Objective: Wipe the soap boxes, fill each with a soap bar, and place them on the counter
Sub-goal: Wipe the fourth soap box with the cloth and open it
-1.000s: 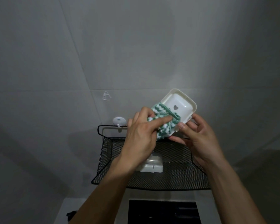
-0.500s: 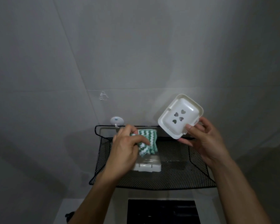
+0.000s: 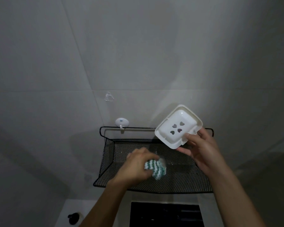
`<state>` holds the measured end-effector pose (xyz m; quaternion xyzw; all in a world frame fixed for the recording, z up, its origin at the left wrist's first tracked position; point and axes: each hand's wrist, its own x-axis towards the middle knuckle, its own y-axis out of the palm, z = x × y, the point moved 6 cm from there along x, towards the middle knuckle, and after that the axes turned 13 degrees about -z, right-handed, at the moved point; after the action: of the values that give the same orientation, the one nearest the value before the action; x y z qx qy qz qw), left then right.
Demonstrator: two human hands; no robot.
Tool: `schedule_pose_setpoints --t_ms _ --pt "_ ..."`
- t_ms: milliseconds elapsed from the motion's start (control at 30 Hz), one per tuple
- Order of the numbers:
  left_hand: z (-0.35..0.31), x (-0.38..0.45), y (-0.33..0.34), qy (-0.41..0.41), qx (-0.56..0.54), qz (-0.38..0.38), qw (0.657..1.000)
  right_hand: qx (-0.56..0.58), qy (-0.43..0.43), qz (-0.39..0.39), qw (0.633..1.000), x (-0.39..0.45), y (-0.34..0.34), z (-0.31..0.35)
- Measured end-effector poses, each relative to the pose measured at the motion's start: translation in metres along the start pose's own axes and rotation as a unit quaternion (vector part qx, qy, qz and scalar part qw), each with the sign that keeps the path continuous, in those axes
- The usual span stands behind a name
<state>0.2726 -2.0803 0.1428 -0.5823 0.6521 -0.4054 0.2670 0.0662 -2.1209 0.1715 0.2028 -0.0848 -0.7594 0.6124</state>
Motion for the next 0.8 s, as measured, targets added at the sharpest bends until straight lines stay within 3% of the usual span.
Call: schedule_pose_setpoints --t_ms 67,167,333,467,633,800 --pt "0.001 0.002 -0.016 -0.061 -0.145 -0.057 0.986 0.004 0.005 0.022 1.000 -0.001 0.003 -0.004" --pt "-0.003 0.003 -0.038 -0.180 -0.384 -0.135 0.895 -0.001 0.004 0.046 0.999 -0.004 0.010 -0.010" --pt "-0.015 0.003 -0.031 -0.280 -0.593 -0.016 0.755 0.034 -0.014 0.115 0.993 -0.008 0.025 -0.017" --pt "-0.018 0.002 -0.035 -0.288 -0.687 -0.001 0.667 0.028 -0.023 0.147 0.989 -0.010 0.030 -0.017" --pt "-0.018 0.003 -0.045 -0.228 -0.713 -0.052 0.661 -0.024 -0.001 0.139 0.990 -0.010 0.023 -0.017" --pt "-0.007 0.004 -0.064 -0.135 -0.635 -0.144 0.747 -0.012 0.060 0.192 0.980 -0.020 0.009 -0.015"
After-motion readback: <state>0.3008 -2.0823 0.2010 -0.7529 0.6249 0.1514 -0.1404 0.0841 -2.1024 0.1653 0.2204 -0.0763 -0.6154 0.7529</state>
